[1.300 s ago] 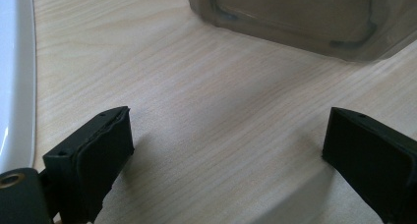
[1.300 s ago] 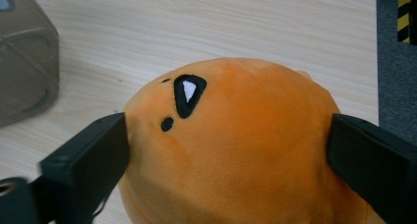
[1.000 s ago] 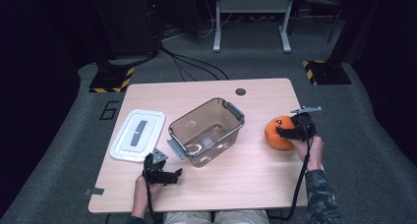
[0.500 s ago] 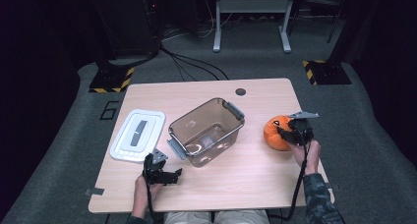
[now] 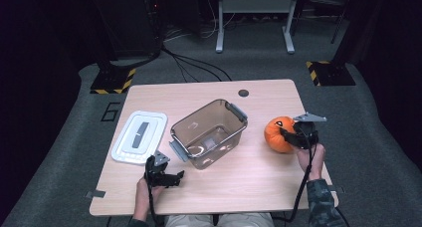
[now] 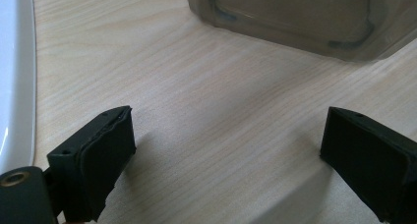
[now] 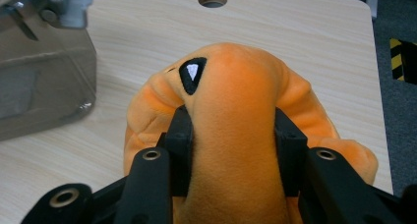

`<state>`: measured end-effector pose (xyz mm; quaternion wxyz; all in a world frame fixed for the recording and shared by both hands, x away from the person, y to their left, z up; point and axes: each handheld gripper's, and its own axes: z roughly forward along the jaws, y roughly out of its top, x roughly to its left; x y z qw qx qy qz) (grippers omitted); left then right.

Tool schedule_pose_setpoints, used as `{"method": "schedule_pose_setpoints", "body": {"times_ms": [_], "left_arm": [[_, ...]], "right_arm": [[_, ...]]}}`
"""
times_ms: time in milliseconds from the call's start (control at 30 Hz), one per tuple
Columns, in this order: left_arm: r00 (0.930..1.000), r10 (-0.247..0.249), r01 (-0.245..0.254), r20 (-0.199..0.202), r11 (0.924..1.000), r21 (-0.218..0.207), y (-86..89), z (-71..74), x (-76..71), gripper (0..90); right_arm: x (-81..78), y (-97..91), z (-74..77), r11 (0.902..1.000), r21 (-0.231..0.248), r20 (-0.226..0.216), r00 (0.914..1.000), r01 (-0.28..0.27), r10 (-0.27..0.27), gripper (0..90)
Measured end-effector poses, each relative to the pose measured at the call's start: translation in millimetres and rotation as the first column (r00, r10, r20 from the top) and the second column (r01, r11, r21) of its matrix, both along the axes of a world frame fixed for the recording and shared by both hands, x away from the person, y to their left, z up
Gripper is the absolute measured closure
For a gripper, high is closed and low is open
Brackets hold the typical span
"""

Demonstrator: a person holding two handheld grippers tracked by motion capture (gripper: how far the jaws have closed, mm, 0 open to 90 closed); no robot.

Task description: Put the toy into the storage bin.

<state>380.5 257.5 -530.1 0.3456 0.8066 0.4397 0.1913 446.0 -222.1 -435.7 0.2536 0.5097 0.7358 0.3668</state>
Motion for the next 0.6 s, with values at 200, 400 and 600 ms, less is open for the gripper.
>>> {"method": "schedule_pose_setpoints", "body": {"times_ms": [200,400,600], "left_arm": [[1.0,0.0,0.0,0.0,1.0,0.0,0.0,0.0,0.0,6.0],[1.0,0.0,0.0,0.0,1.0,0.001,0.1,0.0,0.1,6.0],[1.0,0.0,0.0,0.0,1.0,0.001,0.1,0.0,0.1,6.0]], "right_arm": [[-6.8,7.7,7.7,0.9997,0.0,0.027,0.9993,-0.026,0.026,60.7],[-10.9,13.7,15.4,0.9991,-0.011,0.043,0.9982,-0.042,0.042,60.5],[-14.1,17.7,26.4,0.9982,-0.024,0.064,0.9963,-0.055,0.057,60.4]]}}
